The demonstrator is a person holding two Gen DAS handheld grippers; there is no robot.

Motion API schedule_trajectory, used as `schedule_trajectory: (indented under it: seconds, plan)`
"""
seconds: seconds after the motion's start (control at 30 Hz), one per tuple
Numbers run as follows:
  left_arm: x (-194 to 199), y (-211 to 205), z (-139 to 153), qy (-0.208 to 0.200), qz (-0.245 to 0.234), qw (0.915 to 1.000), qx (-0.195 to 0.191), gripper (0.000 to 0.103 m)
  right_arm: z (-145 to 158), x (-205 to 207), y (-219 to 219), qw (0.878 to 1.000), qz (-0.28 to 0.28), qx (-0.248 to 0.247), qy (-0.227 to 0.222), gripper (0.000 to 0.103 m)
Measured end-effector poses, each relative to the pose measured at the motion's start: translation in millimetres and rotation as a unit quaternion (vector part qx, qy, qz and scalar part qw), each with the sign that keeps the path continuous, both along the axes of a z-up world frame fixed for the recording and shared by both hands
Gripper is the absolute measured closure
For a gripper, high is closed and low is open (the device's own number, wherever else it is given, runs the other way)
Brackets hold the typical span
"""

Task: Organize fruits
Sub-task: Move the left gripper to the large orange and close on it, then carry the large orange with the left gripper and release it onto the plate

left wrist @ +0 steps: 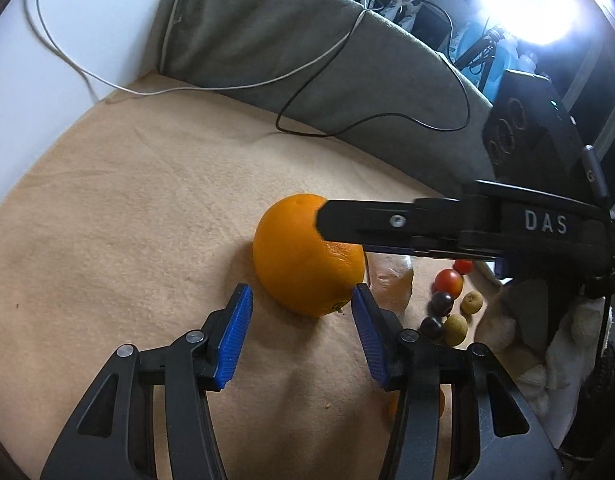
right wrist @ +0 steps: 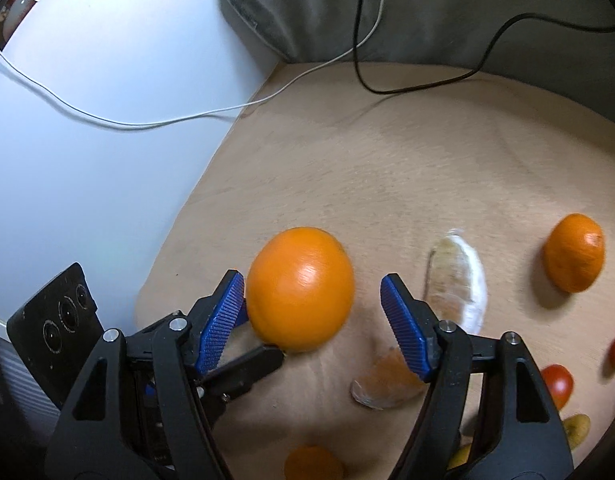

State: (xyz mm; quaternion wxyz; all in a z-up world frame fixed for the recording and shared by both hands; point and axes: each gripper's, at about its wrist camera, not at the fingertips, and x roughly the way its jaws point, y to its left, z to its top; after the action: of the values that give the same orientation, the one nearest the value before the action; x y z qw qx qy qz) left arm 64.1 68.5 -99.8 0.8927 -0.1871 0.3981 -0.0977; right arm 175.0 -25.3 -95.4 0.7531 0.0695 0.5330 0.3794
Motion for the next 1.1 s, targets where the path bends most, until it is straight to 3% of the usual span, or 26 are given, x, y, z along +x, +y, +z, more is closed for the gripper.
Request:
schedule_trajectory:
  seconds: [0.23, 0.43, 0.8, 1.1]
  plan:
    - [6.9, -1.4, -1.0, 0.002, -0.011, 0.9998, -0.014, 0.053, -9.2, 5.3, 8.6, 1.0, 0.007, 0.004, 0.029, 0.029]
    - [9.9, -4.3, -1.2, -0.002, -0.017, 0.9997, -0.015, 0.053, -10.8, 8.3, 9.7, 1.0, 0.002, -0.003, 0.028, 0.034]
    - [5.9, -14.5, 6.4, -0.014, -0.021, 0.9996, 0.013, 0.053, -8.0, 4.0, -0.5, 1.0, -0.007, 0.011, 0.028, 0.035]
    - [6.2, -34.2, 23.8, -0.034, -0.036, 0.9985, 0.025, 0.053, 11.3, -3.9, -23.1, 1.0, -0.021, 0.019, 0.009, 0.035]
